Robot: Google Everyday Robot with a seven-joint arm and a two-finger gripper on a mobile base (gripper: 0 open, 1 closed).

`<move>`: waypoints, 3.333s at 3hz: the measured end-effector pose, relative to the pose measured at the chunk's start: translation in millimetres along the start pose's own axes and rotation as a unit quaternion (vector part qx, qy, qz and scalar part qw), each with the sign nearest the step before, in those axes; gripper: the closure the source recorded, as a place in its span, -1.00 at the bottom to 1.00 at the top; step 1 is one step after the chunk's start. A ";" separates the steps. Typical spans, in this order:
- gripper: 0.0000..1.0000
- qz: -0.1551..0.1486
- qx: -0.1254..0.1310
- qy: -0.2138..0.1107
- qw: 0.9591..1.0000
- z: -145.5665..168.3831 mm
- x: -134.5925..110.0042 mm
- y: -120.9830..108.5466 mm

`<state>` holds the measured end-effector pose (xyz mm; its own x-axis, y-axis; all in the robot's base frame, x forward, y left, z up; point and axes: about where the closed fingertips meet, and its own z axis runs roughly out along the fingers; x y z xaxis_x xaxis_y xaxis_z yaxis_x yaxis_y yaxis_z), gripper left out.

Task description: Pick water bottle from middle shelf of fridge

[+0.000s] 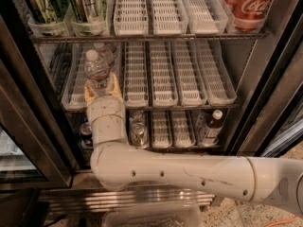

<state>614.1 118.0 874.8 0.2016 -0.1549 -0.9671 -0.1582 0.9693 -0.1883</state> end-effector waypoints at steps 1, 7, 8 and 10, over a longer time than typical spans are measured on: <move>1.00 0.035 0.026 -0.056 0.998 -4.3 -39.8 -26.5; 1.00 0.039 0.007 -0.035 0.999 -42.8 -42.4 -31.0; 1.00 0.024 0.012 -0.029 0.999 -61.6 -50.4 -37.1; 1.00 0.007 0.019 -0.029 0.999 -73.7 -48.5 -37.9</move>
Offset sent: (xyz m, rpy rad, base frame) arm -0.0172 -0.0455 0.0882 0.1690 -0.1833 -0.0136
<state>539.0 74.7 916.3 0.2547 -0.1302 -0.9582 -0.1256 0.9780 -0.1663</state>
